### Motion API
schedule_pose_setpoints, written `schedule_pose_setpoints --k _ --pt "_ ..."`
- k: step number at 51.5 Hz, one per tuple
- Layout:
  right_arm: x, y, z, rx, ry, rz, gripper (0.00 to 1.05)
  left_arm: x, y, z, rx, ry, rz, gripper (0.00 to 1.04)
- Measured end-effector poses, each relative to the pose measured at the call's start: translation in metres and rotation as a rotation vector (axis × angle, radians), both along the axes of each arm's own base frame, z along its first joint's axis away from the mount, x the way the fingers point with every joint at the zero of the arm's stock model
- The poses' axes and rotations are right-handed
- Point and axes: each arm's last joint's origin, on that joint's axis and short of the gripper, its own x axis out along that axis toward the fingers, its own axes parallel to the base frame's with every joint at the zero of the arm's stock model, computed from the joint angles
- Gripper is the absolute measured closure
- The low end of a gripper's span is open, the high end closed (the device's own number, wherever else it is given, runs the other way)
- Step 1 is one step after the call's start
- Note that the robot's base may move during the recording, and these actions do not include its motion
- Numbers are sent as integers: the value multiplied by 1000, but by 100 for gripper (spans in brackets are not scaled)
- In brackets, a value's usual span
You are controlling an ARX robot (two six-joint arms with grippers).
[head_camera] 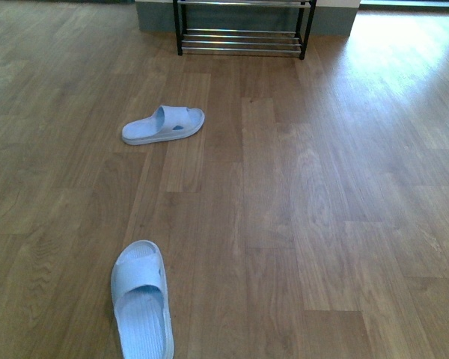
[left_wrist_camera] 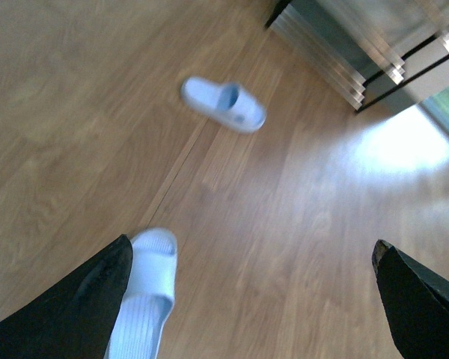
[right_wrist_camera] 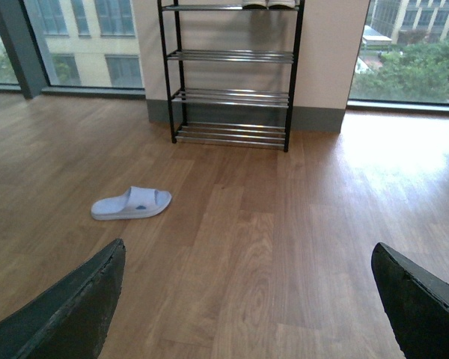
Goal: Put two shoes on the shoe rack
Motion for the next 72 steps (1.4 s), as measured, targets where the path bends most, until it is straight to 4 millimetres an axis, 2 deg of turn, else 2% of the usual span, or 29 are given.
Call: schedule_pose_setpoints --k 3,7,13,27,30,36,41,50,61,72 --pt "0 0 0 0 0 0 9 28 -11 -25 33 168 -25 9" --pt "0 0 0 0 0 0 9 44 -23 -55 93 319 -78 9" --pt "0 0 0 0 0 0 9 59 -43 -89 183 467 -167 9" --pt "0 0 0 0 0 0 9 84 -75 -146 403 689 -350 9" --pt "0 0 0 0 0 0 9 88 -78 -154 446 713 -380 9" --pt "0 0 0 0 0 0 9 107 -86 -192 570 767 -428 9" --pt "0 0 0 0 0 0 9 112 -91 -218 610 811 -467 9" --pt "0 0 0 0 0 0 9 116 -94 -249 661 855 -491 9" --pt "0 0 0 0 0 0 9 122 -87 -283 720 878 -484 9" --pt "0 0 0 0 0 0 9 136 -89 -307 725 819 -487 9"
